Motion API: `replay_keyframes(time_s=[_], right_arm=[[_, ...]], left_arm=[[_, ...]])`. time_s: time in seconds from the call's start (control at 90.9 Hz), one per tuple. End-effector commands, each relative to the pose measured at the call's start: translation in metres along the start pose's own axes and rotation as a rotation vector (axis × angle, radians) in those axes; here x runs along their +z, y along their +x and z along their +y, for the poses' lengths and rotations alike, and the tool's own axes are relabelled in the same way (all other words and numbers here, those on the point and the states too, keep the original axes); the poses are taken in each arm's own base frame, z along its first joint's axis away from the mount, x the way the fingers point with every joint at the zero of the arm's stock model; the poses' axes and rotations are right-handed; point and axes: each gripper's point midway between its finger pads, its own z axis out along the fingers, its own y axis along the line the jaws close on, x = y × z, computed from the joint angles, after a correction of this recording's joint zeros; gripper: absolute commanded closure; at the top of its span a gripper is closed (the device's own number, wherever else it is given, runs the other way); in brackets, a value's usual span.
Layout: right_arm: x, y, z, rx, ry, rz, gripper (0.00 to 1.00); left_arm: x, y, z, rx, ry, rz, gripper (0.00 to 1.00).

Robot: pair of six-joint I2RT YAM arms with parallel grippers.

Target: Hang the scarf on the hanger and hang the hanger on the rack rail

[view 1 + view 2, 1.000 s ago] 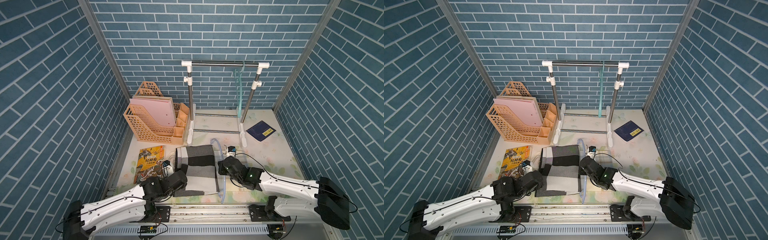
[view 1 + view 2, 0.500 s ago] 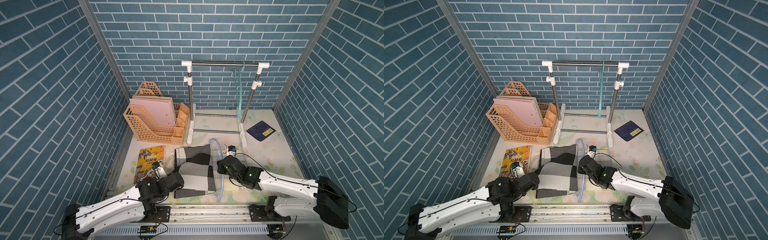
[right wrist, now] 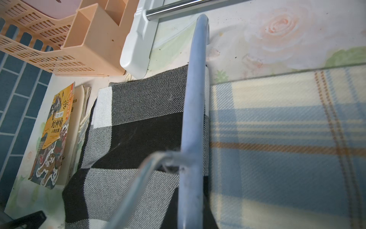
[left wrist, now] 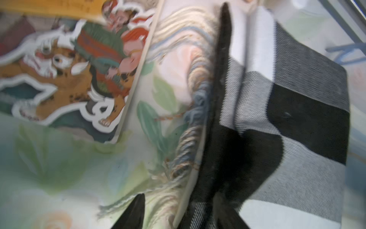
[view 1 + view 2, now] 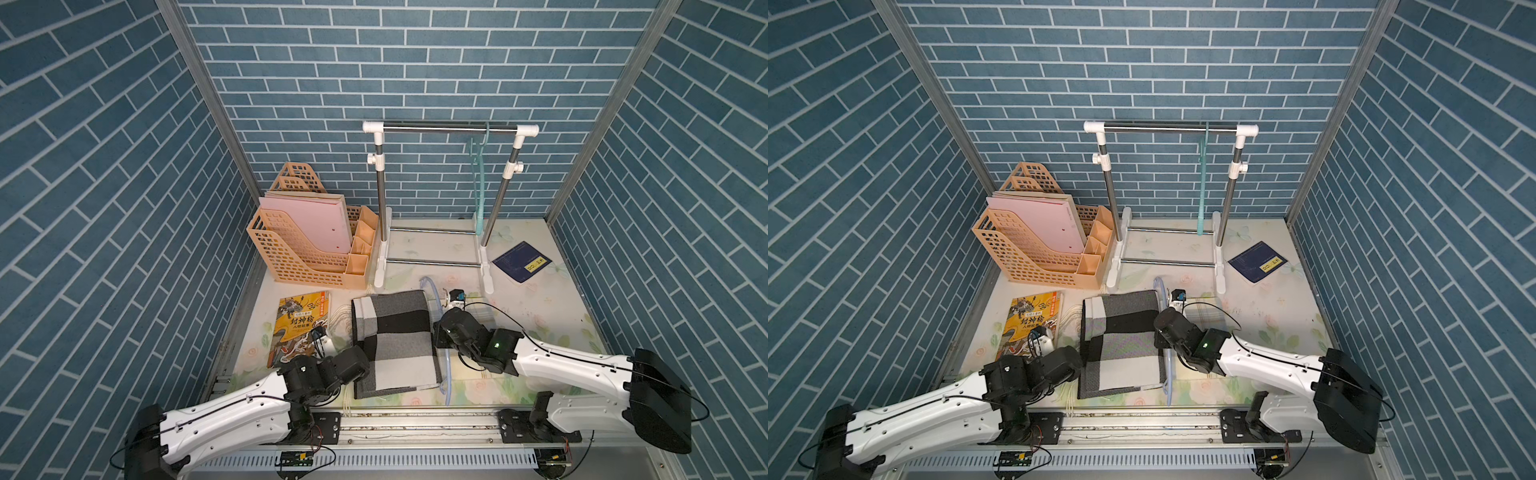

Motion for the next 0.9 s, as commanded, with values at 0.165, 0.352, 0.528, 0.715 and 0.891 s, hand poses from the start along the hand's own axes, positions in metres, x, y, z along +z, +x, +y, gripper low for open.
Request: replay_keyframes(time_s=[0.165, 0.352, 0.528, 0.715, 0.891], right_arm=[[0.004, 0.010, -0.011, -0.077, 0.042, 0.049, 1.00], [0.006, 0.012, -0.009, -0.086, 0.029, 0.059, 1.00], [0.005, 0.012, -0.010, -0.093, 0.030, 0.060, 1.00], [0.003, 0.011, -0.009, -0.101, 0.030, 0.058, 1.00], [0.003, 0.010, -0.007, -0.104, 0.024, 0.062, 1.00]], left_arm=[[-0.016, -0.072, -0.055, 0.130, 0.139, -0.184, 0.21], [0.039, -0.094, -0.075, 0.108, 0.187, -0.086, 0.28], [0.072, -0.093, -0.092, 0.136, 0.199, -0.017, 0.32], [0.099, -0.090, -0.080, 0.129, 0.122, 0.018, 0.33], [0.114, -0.082, -0.080, 0.142, 0.134, 0.059, 0.42]])
